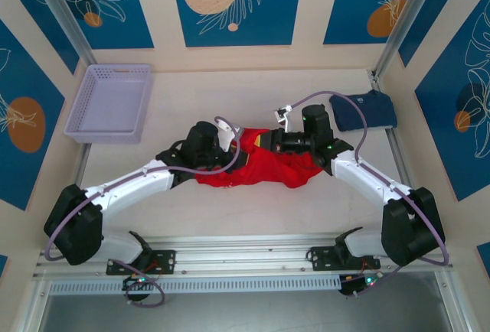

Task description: Fold the inside-out t-shirt

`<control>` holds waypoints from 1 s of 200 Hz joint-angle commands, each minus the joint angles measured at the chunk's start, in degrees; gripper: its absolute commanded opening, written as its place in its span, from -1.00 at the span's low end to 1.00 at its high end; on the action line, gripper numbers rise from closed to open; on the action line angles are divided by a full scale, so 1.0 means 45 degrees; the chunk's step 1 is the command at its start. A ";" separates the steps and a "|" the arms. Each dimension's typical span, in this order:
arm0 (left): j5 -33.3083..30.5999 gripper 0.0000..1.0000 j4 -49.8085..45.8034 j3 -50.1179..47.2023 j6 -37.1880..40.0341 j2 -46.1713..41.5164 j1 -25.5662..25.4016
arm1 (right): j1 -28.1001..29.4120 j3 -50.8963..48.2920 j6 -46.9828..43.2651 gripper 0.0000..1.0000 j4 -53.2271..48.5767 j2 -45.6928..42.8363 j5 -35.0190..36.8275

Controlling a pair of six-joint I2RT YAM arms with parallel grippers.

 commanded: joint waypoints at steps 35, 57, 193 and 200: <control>0.0760 -0.95 0.0279 0.0347 -0.0480 -0.0178 0.0178 | 0.0034 0.0511 -0.1445 -1.00 -0.1393 0.0091 0.0324; 0.1353 -1.00 0.0446 0.0318 -0.1301 -0.1186 0.0195 | 0.0676 0.1667 -0.3740 -0.99 -0.4521 0.0145 0.4180; 0.0432 -1.00 0.0177 0.0048 -0.4763 -0.2832 0.0275 | 0.3310 0.0483 -0.7062 -0.01 -0.4427 -0.3601 0.6155; 0.0455 -1.00 0.0131 0.0101 -0.4717 -0.2905 0.0275 | 0.3321 0.0271 -0.7034 -0.04 -0.4223 -0.3643 0.5879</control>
